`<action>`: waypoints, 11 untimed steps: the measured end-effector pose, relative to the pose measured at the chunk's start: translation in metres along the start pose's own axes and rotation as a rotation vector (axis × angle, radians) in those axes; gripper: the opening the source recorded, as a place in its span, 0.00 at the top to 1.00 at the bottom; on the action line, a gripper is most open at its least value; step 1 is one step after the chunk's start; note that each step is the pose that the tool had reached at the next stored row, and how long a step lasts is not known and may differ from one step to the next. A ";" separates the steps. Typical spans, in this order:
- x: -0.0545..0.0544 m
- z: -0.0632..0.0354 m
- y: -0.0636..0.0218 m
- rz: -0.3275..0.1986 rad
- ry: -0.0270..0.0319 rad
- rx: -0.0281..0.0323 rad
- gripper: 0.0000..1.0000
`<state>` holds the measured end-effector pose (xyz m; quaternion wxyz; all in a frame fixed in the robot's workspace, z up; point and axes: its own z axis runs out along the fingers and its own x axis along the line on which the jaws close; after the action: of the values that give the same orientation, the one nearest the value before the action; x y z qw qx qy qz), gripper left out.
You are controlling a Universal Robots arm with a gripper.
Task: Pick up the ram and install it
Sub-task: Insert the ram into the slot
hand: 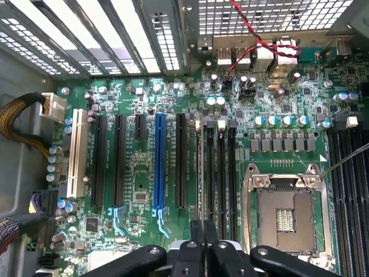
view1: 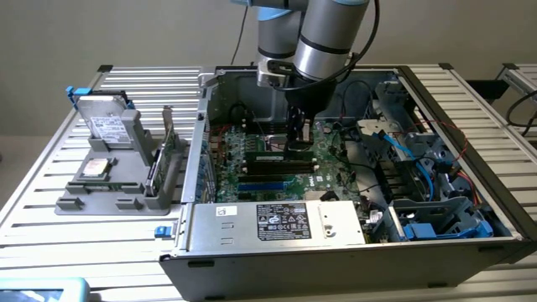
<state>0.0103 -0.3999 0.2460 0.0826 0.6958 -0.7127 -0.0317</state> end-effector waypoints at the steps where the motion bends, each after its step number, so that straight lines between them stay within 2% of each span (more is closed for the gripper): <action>1: 0.000 0.0000 -0.0001 -0.001 0.0001 0.0007 0.88; 3: 0.000 0.0001 0.0000 -0.001 0.0001 0.0029 0.88; 7: -0.003 0.0008 -0.0001 -0.001 0.0011 0.0108 0.88; 8: -0.004 0.0010 -0.0001 0.000 0.0051 0.0118 0.88; 10: -0.007 0.0017 -0.0002 0.002 0.0186 0.0127 0.88; 11: -0.008 0.0019 -0.0002 0.004 0.0279 0.0133 0.88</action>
<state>0.0104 -0.3916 0.2435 0.0880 0.6954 -0.7130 -0.0171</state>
